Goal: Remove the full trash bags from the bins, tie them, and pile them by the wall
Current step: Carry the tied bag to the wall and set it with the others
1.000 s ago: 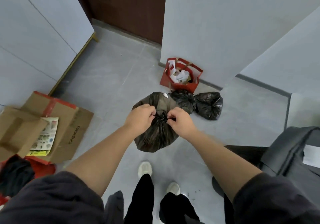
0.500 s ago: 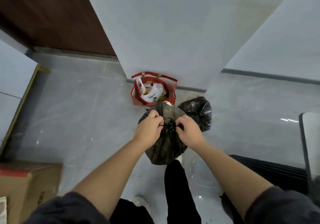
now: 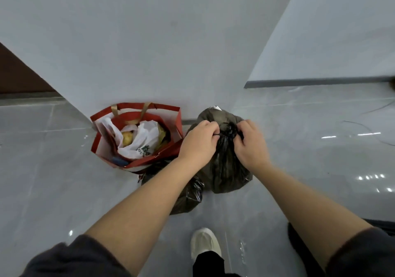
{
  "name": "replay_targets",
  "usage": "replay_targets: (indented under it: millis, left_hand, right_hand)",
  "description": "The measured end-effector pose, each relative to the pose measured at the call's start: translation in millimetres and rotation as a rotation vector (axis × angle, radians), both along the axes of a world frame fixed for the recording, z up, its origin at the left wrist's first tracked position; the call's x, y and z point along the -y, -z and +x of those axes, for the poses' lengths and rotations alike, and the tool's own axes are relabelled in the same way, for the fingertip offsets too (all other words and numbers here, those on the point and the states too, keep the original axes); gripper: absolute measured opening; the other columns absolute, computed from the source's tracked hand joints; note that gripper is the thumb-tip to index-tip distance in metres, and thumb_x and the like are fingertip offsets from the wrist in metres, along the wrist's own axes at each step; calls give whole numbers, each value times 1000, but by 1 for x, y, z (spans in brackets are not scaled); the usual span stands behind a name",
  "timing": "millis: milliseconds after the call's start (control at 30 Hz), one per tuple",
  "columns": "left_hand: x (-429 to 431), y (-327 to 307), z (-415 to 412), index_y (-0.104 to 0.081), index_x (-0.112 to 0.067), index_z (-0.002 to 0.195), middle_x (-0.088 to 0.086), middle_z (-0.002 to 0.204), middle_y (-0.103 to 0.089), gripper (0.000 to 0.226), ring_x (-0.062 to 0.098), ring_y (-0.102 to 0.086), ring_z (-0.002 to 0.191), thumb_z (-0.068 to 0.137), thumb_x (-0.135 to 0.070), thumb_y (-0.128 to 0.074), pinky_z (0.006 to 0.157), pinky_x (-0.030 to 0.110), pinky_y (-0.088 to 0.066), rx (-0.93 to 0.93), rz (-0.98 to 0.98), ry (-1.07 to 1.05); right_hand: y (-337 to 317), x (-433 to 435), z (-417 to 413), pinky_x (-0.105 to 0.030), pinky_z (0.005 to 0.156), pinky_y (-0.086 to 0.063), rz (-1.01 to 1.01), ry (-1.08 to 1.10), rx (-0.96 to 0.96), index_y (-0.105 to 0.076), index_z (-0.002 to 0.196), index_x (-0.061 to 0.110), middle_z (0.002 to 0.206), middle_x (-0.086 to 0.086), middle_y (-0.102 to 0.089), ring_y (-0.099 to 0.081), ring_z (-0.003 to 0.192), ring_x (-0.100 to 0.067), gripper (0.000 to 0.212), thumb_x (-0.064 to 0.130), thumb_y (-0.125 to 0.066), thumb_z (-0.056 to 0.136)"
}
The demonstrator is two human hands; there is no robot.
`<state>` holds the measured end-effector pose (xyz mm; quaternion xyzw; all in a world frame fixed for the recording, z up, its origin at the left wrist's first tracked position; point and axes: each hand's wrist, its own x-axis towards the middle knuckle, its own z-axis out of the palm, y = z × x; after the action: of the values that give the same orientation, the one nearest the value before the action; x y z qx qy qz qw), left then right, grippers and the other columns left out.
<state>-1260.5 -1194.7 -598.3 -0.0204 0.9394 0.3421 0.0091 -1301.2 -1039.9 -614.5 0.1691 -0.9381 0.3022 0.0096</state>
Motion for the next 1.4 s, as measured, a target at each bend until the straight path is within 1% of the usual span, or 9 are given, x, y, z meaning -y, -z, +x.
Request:
replay_targets:
  millis: [200, 433, 867, 967, 1033, 1100, 1200, 1300, 1400]
  left_hand:
    - [-1, 60, -35, -56, -14, 90, -2, 86, -53, 4, 17, -48, 76, 92, -17, -53, 66, 27, -33, -68, 9, 19]
    - [9, 108, -58, -56, -13, 90, 1, 86, -56, 5, 19, -51, 75, 92, -16, -53, 63, 30, -35, -83, -5, 5]
    - [20, 174, -73, -48, -12, 88, 7, 95, -54, 6, 24, -48, 79, 94, -14, -49, 64, 34, -37, 22, -154, -156]
    - [11, 178, -72, -54, -8, 106, 10, 111, -55, 15, 26, -56, 95, 92, -8, -51, 73, 31, -42, 100, -198, -122]
    - [8, 180, -66, -51, -8, 118, 10, 124, -50, 26, 26, -53, 108, 92, -7, -50, 83, 32, -45, 125, -188, -90]
    - [6, 184, -52, -39, -8, 136, 10, 145, -34, 44, 26, -39, 131, 94, -11, -48, 101, 33, -40, 126, -163, -26]
    - [11, 192, -12, -13, -15, 150, 5, 160, 1, 65, 21, -3, 148, 95, -15, -47, 114, 30, -23, 75, -163, 97]
    - [26, 203, 34, -13, -18, 151, 3, 160, 2, 69, 19, 1, 148, 93, -26, -51, 116, 30, -16, 51, -287, 220]
    - [47, 220, 70, -15, -25, 150, 4, 161, -3, 77, 24, -1, 148, 87, -51, -50, 118, 47, -18, 131, -485, 326]
  right_hand:
    - [61, 0, -27, -45, 74, -45, -61, 53, -72, -51, 85, 9, 84, -3, -48, -49, 80, -26, 13, 13, -40, 79]
    - [116, 12, -51, -47, 80, -46, -97, 85, -44, -55, 91, 10, 91, -3, -53, -51, 87, -24, 15, 13, -43, 82]
    - [193, 46, -72, -31, 72, -38, -188, 40, 46, -54, 94, 10, 89, -3, -58, -51, 87, -21, 12, 8, -42, 92]
    - [200, 39, -70, -39, 85, -44, -118, 37, 69, -55, 102, 6, 98, -7, -59, -52, 97, -25, 19, 6, -39, 93]
    - [203, 32, -70, -46, 99, -40, -52, 5, 113, -53, 120, 6, 117, -11, -59, -49, 116, -26, 30, 9, -37, 95]
    - [203, 25, -68, -49, 114, -25, 37, -26, 144, -42, 138, 11, 143, -7, -47, -31, 139, -22, 41, 16, -33, 99]
    - [198, 13, -53, -53, 118, -9, 86, -1, 123, -30, 146, 21, 158, 5, -22, -7, 147, -16, 46, 31, -31, 101]
    - [191, 1, -20, -55, 117, -4, 62, 42, 129, -15, 149, 35, 161, 8, -3, 6, 148, -16, 57, 46, -35, 98]
    - [195, -4, 11, -60, 115, -8, 114, -5, 140, -4, 148, 43, 160, 9, 10, 14, 147, -21, 71, 57, -44, 90]
